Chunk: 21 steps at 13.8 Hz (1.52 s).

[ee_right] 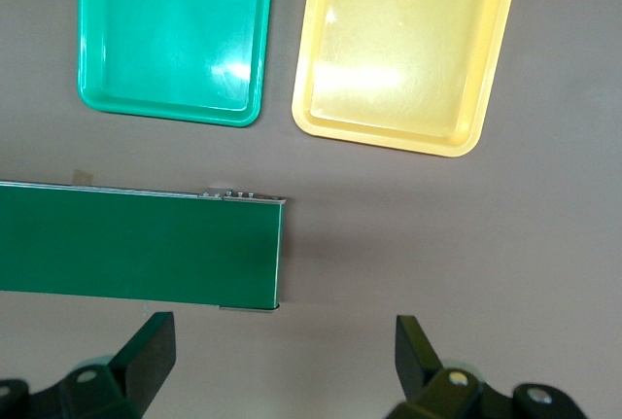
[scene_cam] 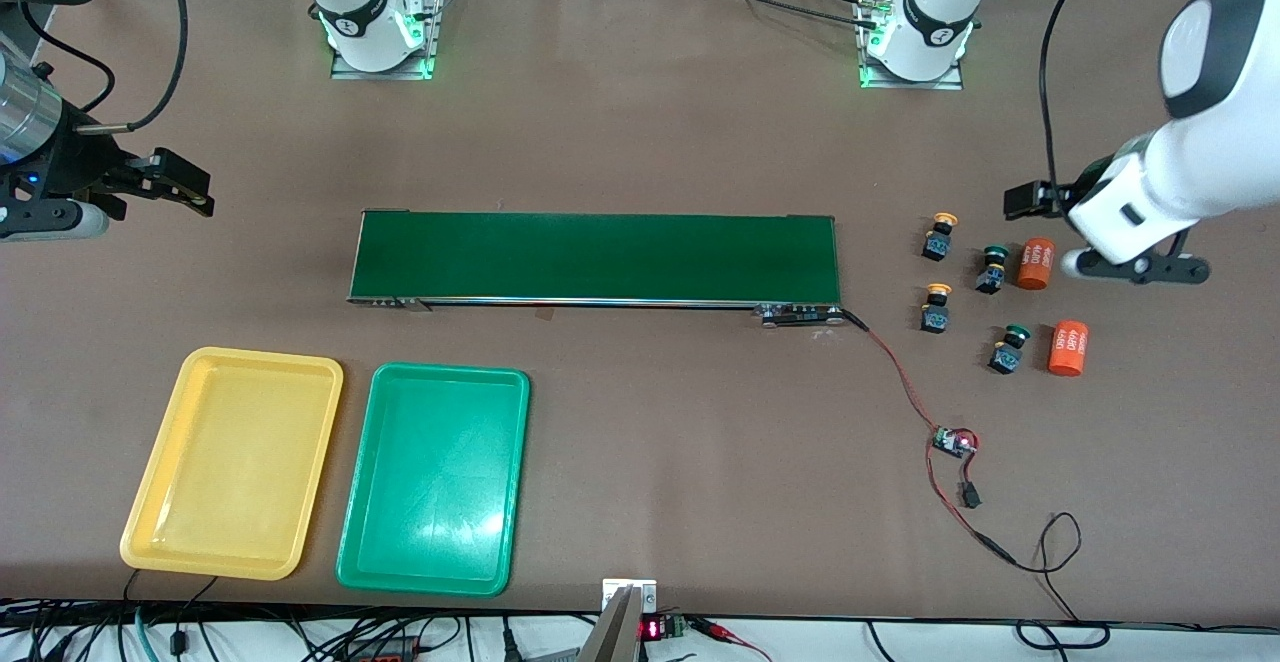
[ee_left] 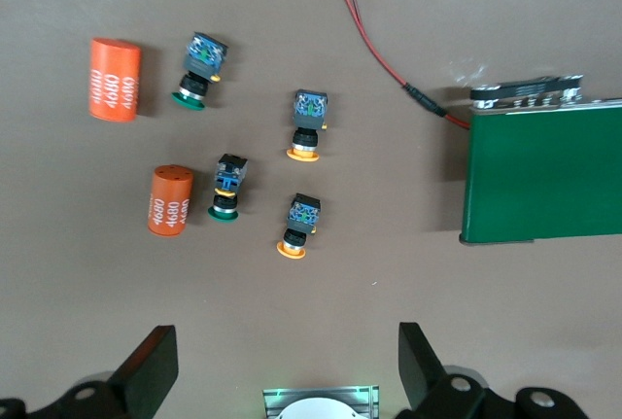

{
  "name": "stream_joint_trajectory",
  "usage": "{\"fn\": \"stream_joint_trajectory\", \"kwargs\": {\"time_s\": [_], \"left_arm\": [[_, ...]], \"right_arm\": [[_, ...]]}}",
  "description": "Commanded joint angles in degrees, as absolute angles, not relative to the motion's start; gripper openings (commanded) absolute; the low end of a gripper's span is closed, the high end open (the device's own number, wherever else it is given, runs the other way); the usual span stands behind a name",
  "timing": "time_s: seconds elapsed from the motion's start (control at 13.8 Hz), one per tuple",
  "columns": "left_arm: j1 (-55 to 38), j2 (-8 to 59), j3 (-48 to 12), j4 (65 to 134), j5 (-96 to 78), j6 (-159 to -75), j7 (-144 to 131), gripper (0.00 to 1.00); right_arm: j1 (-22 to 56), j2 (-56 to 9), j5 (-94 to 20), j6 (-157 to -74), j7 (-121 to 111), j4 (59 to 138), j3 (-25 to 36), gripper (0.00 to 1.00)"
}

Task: Sort buttons by color to trays
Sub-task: 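Reach the left gripper down and grasp a black push button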

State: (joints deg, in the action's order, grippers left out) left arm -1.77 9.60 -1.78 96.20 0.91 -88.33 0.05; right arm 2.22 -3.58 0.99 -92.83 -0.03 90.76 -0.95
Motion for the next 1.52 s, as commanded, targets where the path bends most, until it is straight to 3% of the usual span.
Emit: {"fn": "stream_joint_trajectory", "kwargs": {"time_s": [0.0, 0.29, 0.58, 0.79, 1.23, 1.44], "left_arm": [[-1.93, 14.84, -1.41, 95.79, 2.46, -92.79, 4.11, 1.0], [-1.41, 17.05, -1.41, 104.64, 2.46, -106.48, 5.45, 1.0], [-1.32, 18.1, -1.41, 117.31, 2.55, -127.3, 5.62, 1.0], [-1.06, 22.22, -1.41, 119.79, 5.18, -138.32, 7.02, 0.98], [-1.05, 26.71, -1.49, 120.32, 5.19, -142.03, 8.96, 0.79], [-1.14, 27.33, -1.49, 120.32, 5.1, -141.68, 8.53, 0.53]], "right_arm": [[2.37, -4.13, 1.23, -92.11, -0.35, 90.09, -0.62, 1.0], [2.2, -5.44, 1.32, -92.29, -0.35, 90.09, -0.53, 1.0], [2.11, -6.15, 1.23, -91.76, -0.18, 90.09, -0.53, 1.0], [2.11, -6.5, 1.06, -91.76, 0.79, 90.09, -0.53, 1.0], [1.76, -6.94, 0.35, -91.85, 0.7, 90.09, -0.35, 1.0], [1.76, -6.94, 0.35, -91.85, 0.7, 90.09, -0.35, 1.0]]}}
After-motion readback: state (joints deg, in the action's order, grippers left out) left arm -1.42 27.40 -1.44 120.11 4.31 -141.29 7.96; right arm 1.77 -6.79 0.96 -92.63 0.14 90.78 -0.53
